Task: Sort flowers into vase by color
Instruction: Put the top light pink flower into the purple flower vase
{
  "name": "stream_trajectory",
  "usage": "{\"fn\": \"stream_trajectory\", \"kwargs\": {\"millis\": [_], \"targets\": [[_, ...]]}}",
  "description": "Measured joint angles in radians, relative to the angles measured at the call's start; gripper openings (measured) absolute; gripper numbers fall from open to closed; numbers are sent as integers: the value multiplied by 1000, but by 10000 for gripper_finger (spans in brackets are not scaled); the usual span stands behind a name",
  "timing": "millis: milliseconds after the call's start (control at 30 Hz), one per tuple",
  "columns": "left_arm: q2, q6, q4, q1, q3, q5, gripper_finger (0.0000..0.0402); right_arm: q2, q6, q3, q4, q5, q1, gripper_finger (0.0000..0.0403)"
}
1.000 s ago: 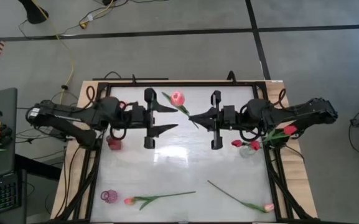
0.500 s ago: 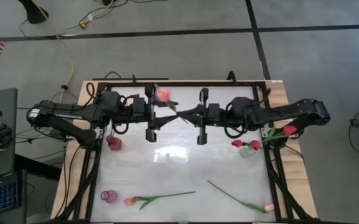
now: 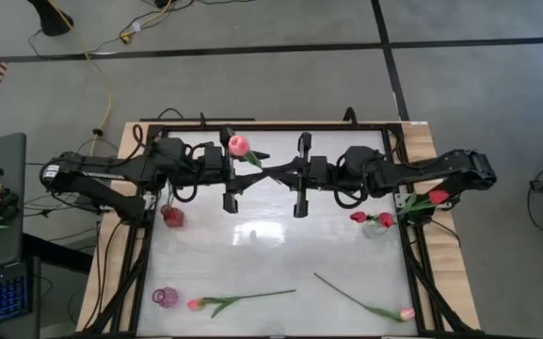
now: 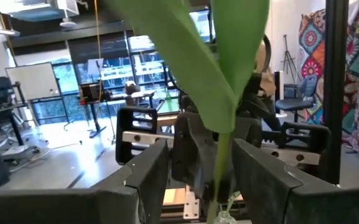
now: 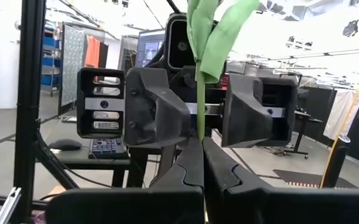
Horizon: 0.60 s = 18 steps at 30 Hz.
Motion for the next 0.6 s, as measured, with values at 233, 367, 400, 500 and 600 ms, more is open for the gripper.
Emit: {"fn": "stream_trajectory", "kwargs": {"millis": [233,367,400,500,600], "targets": [[-24,-19,-27,-1,0,-1,108,0,0,0,2,0,0,24],[-27,-37,-31,-1,0,-1,48,0,1,0,7,3,0,28],[-27,-38,-33,-1,0,-1,30,0,1,0,5,3,0,29],[-27,-43,-40,-1,0,0,7,0,3,0,3,5,-1,38],[-27,-38,-52,-1,0,0,2,0,3,0,-3,-15,0,62]]}}
